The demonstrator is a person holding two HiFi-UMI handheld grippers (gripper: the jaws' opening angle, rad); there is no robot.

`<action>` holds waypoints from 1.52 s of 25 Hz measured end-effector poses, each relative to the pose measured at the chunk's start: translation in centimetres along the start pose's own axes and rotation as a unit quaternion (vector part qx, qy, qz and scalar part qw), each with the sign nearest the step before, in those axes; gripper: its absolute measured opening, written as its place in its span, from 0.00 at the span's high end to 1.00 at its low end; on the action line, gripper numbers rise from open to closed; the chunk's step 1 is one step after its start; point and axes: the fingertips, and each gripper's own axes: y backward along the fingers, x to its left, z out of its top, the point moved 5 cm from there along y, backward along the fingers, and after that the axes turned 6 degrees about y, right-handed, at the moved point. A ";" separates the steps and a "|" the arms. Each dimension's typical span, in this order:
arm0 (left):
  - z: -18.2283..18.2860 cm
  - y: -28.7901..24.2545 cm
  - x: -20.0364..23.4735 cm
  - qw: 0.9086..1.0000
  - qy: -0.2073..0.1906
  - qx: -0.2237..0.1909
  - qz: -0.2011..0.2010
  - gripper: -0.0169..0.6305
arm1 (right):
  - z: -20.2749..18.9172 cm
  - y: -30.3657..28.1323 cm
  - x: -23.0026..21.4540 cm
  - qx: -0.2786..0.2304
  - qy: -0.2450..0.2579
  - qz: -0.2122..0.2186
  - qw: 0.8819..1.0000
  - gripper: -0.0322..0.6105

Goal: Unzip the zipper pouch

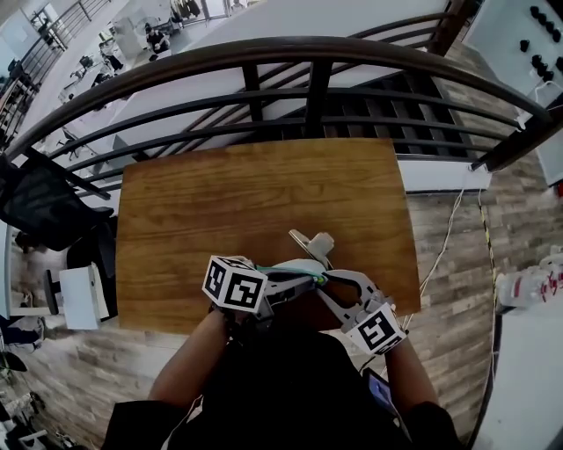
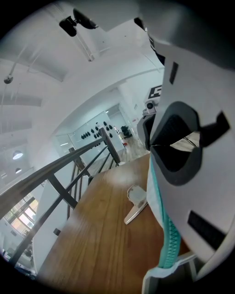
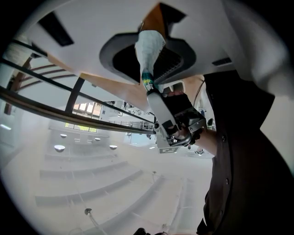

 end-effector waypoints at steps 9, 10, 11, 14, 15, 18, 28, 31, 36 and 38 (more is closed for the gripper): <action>0.5 0.0 0.1 1.000 -0.010 -0.016 0.023 0.95 | -0.1 0.1 -0.5 0.007 0.037 0.017 0.999 0.88; 0.5 0.1 0.1 0.999 -0.013 -0.020 0.027 0.95 | 0.0 0.1 -0.5 0.004 0.038 0.019 0.999 0.88; 0.5 0.3 0.1 0.999 -0.017 -0.024 0.033 0.95 | 0.1 0.1 -0.5 0.000 0.036 0.021 0.999 0.88; 0.8 1.2 0.6 0.997 -0.029 -0.041 0.064 0.95 | 0.2 0.2 -0.7 -0.007 0.033 0.024 0.999 0.89; 0.9 1.6 0.7 0.996 -0.029 -0.046 0.070 0.95 | 0.2 0.3 -0.8 -0.010 0.030 0.025 0.999 0.89; 1.0 2.2 0.8 0.996 -0.027 -0.050 0.070 0.95 | 0.3 0.3 -1.0 -0.012 0.022 0.030 0.999 0.89; 0.9 3.6 1.6 0.992 -0.044 -0.056 0.101 0.95 | 0.3 0.6 -0.7 -0.008 0.024 0.015 1.000 0.89; 0.8 4.2 1.8 0.992 -0.045 -0.059 0.105 0.95 | 0.3 0.8 -0.7 -0.009 0.016 0.005 1.000 0.89; 0.6 5.2 2.3 0.990 -0.040 -0.072 0.115 0.95 | 0.4 0.8 -0.6 -0.010 0.016 -0.003 1.000 0.89; 0.4 5.7 2.4 0.990 -0.038 -0.073 0.116 0.95 | 0.4 0.7 -0.4 -0.009 0.004 -0.008 1.000 0.89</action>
